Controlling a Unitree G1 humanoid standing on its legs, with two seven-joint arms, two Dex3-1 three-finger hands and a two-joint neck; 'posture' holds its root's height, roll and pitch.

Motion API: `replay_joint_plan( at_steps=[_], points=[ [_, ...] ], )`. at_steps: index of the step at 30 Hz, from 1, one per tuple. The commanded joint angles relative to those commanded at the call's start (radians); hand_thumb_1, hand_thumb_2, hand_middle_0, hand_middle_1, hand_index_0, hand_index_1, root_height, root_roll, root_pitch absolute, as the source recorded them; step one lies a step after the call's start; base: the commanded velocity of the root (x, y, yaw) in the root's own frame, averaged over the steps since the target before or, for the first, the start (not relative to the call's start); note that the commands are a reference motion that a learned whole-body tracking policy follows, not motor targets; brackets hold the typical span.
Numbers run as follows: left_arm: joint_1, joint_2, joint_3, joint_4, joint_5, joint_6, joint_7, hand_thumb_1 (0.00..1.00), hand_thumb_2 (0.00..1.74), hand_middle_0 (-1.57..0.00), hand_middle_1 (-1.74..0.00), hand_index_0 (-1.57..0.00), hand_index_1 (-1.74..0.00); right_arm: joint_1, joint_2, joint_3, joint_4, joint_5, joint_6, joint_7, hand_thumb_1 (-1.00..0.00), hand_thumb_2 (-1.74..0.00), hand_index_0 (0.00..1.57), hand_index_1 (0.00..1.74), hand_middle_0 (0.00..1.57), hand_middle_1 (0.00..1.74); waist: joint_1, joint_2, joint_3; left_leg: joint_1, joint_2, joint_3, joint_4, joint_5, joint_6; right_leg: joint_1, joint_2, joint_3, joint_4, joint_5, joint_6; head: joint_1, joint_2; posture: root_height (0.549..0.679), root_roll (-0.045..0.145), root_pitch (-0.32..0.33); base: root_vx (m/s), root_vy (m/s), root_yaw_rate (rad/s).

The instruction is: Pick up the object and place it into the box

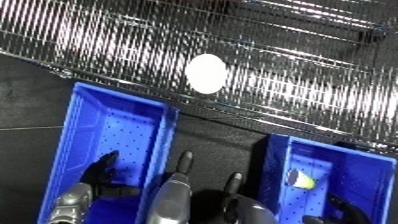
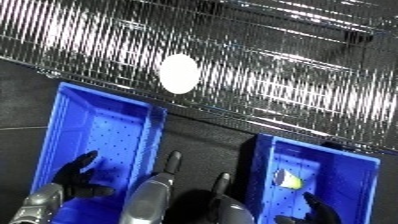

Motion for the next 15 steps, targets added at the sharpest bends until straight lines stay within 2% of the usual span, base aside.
replay_joint_plan(
  at_steps=[4, 8, 12, 14, 15],
  points=[
    [0.005, 0.002, 0.006, 0.001, 0.002, -0.006, 0.009, 0.00, 0.00, 0.00, 0.00, 0.00, 0.00, 0.009, 0.004, -0.007, 0.007, -0.003, -0.007, 0.002, 0.00, 0.00, 0.00, 0.00, 0.00, 0.00, 0.002, 0.002, 0.000, 0.004, -0.002, -0.003, 0.015, -0.011, 0.0035, 0.008, 0.0009, -0.004, 0.006, -0.008, -0.0033, -0.068, -0.001, 0.676, 0.038, -0.016, 0.010, -0.002, 0.055],
    [0.016, 0.007, 0.017, -0.004, -0.007, -0.043, 0.008, 0.00, 0.00, 0.00, 0.00, 0.00, 0.00, 0.014, 0.001, -0.010, 0.003, -0.010, -0.015, 0.007, 0.00, 0.00, 0.00, 0.00, 0.00, 0.00, 0.005, 0.003, 0.007, 0.006, -0.002, -0.008, 0.026, -0.020, 0.0057, 0.014, 0.0023, -0.008, 0.014, -0.018, -0.0070, -0.098, 0.020, 0.675, 0.037, -0.023, 0.012, 0.007, 0.025],
    [0.023, 0.016, 0.018, -0.052, -0.042, -0.137, 0.000, 0.00, 0.00, 0.00, 0.00, 0.00, 0.00, 0.014, -0.008, -0.011, -0.002, -0.018, -0.019, 0.010, 0.00, 0.00, 0.00, 0.00, 0.00, 0.00, 0.011, 0.008, 0.024, -0.004, -0.003, -0.014, 0.045, -0.029, 0.0073, 0.003, 0.0027, -0.010, 0.036, -0.032, -0.0115, -0.099, 0.071, 0.674, 0.036, -0.023, -0.017, 0.032, 0.010],
    [0.015, 0.025, 0.018, -0.105, -0.078, -0.184, -0.005, 0.00, 0.00, 0.00, 0.00, 0.00, 0.00, 0.011, -0.017, -0.012, -0.007, -0.018, -0.024, 0.011, 0.00, 0.00, 0.00, 0.00, 0.00, 0.00, 0.018, 0.011, 0.040, -0.018, -0.004, -0.020, 0.061, -0.034, 0.0076, -0.009, 0.0018, -0.011, 0.052, -0.038, -0.0143, -0.072, 0.135, 0.674, 0.036, -0.021, -0.070, 0.040, 0.044],
    [0.015, 0.025, 0.018, -0.105, -0.078, -0.184, -0.005, 0.00, 0.00, 0.00, 0.00, 0.00, 0.00, 0.011, -0.017, -0.012, -0.007, -0.018, -0.024, 0.011, 0.00, 0.00, 0.00, 0.00, 0.00, 0.00, 0.018, 0.011, 0.040, -0.018, -0.004, -0.020, 0.061, -0.034, 0.0076, -0.009, 0.0018, -0.011, 0.052, -0.038, -0.0143, -0.072, 0.135, 0.674, 0.036, -0.021, -0.080, 0.039, 0.053]
  ],
)
